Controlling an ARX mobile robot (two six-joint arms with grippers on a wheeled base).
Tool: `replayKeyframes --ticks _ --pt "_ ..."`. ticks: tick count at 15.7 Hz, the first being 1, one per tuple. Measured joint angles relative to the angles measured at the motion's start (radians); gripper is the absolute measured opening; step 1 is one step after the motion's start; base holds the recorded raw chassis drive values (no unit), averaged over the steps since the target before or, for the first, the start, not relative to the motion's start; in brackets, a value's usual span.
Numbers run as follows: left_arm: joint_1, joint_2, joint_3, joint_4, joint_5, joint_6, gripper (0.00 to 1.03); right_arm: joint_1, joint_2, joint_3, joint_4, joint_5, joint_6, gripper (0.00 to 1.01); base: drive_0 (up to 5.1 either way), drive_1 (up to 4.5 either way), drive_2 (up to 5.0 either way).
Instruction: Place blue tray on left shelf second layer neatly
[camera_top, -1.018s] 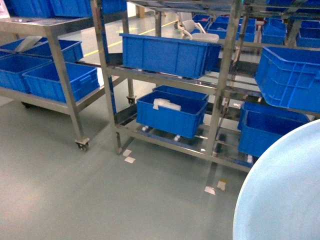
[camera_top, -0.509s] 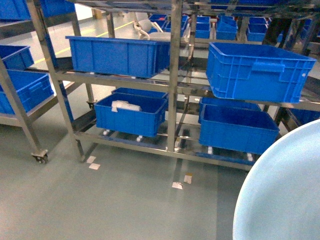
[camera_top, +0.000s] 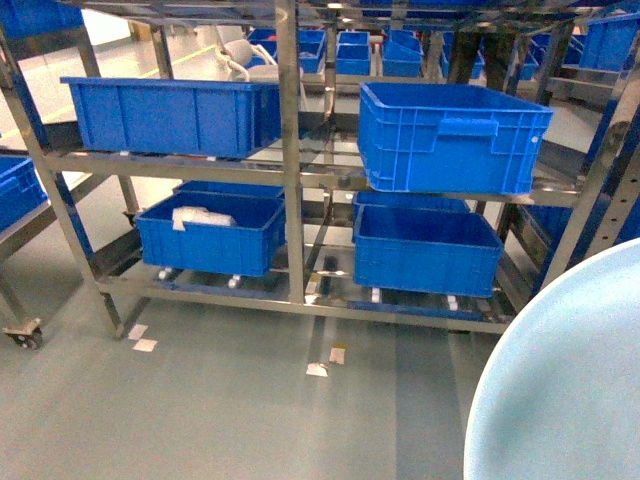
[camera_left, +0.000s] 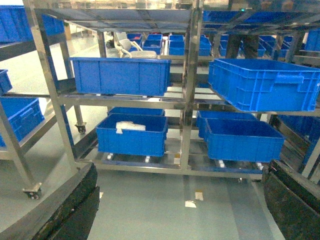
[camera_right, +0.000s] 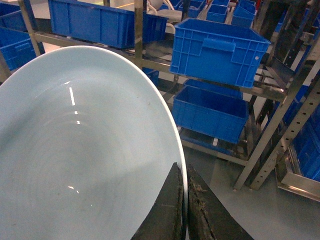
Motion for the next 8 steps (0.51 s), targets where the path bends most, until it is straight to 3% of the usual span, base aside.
replayKeyframes --ticks 4,8 --pt "0.000 0.000 0.000 0.000 0.000 0.000 0.98 0.000 0.000 0.000 0.000 0.000 0.000 0.02 0.0 0.00 0.0" --pt "0.000 0.000 0.000 0.001 0.000 0.000 0.98 0.000 0.000 0.000 0.000 0.000 0.000 0.02 -0.1 4.01 -4.1"
